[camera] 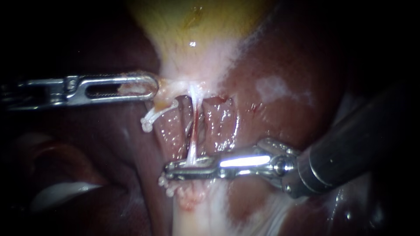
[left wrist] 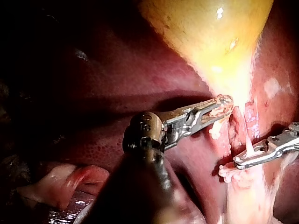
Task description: Going back first clip right tube
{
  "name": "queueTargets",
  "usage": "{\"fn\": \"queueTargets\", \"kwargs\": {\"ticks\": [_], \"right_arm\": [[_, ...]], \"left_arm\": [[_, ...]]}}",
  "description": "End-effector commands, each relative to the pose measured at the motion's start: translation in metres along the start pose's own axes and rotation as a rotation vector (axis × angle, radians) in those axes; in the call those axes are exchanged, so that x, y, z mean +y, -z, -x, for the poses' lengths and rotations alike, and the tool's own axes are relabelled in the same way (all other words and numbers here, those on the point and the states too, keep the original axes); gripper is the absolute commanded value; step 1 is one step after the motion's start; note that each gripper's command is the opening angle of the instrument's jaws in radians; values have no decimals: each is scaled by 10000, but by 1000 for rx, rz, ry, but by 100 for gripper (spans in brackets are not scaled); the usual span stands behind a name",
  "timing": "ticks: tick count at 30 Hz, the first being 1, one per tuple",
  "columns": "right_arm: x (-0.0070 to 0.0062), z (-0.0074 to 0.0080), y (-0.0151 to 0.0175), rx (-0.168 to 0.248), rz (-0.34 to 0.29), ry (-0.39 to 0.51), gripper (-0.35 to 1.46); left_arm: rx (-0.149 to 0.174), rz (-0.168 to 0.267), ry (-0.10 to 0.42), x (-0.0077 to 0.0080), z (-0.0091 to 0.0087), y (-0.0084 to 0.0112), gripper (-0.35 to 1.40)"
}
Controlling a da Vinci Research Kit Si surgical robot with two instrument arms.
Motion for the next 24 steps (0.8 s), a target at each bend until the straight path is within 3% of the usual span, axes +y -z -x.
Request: {"fn": "queueTargets", "kwargs": {"ticks": [1,7,11,13,15,24], "right_arm": [[0,0,1,-1,0,1,-35],[-4,-1,5,-2,-3,-1,-35],[-10,-8,7,3,11,142,35],[-13,-11,7,14,31,158,45],[-15,-12,7,45,94,187,50],[-7,-13,19,56,144,292,50]], "left_arm": [[0,0,0,0,0,0,-35],[-3,-1,0,0,0,0,-35],[-3,-1,0,0,-1,1,-35],[-3,-1,0,0,-1,1,-35],[-3,0,0,-1,-1,1,-35],[-3,0,0,-1,-1,1,-35]]}}
